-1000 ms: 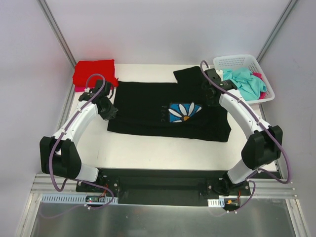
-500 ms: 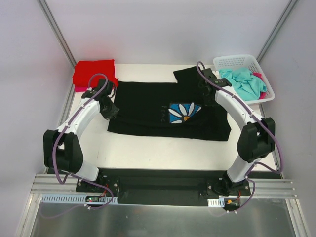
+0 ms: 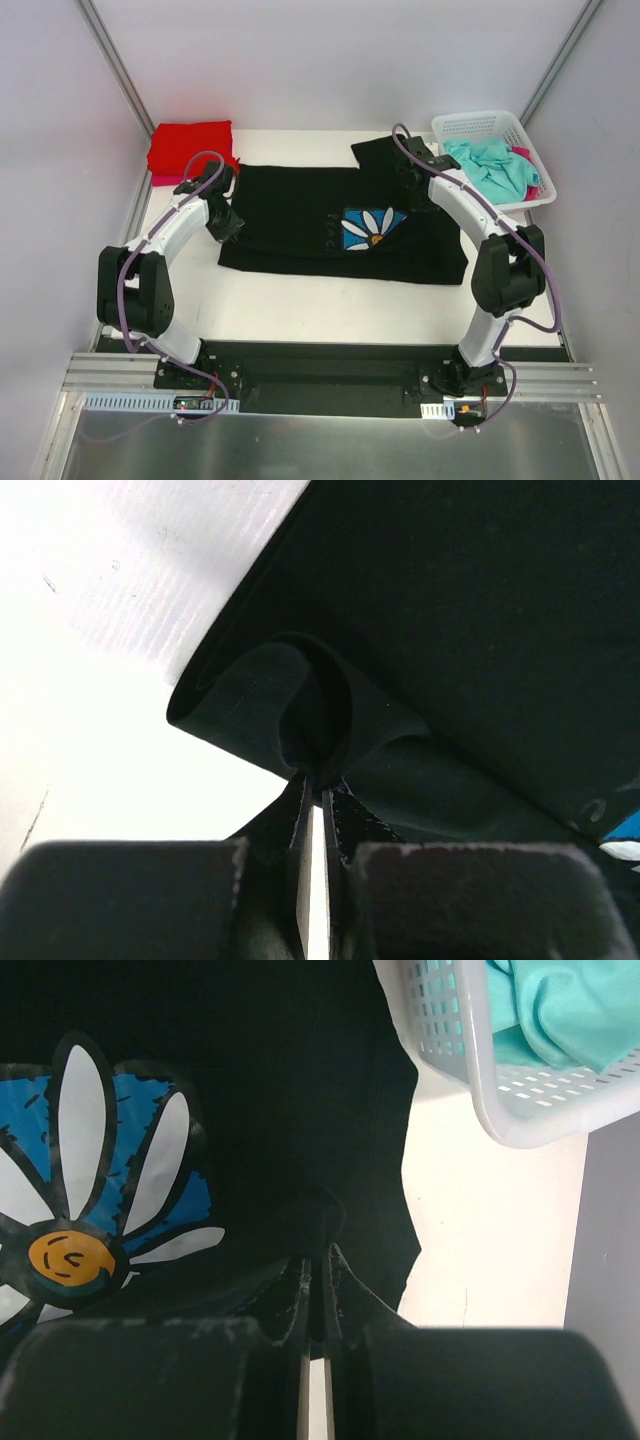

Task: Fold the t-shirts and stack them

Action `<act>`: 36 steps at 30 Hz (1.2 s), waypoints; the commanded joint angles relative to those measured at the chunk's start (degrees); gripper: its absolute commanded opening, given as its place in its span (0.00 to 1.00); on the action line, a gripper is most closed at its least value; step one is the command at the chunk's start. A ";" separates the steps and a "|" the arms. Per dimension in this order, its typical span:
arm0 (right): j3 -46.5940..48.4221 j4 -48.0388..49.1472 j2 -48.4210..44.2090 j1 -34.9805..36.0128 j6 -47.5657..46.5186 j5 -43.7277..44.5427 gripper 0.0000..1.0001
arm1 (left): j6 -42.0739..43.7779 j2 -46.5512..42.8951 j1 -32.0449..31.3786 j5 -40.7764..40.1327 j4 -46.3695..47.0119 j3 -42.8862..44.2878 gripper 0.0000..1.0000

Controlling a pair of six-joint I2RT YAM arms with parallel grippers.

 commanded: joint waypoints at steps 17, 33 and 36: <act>3.64 1.66 1.94 -1.22 -1.01 -0.77 0.01 | -0.50 7.09 4.13 -3.10 0.42 5.35 0.00; 4.34 2.19 3.87 -1.57 -1.18 -0.59 0.01 | -1.03 12.11 4.31 -4.15 0.51 6.67 0.00; 4.61 2.45 4.40 -1.66 -1.18 -0.51 0.01 | -1.12 12.99 4.40 -4.07 0.60 7.46 0.00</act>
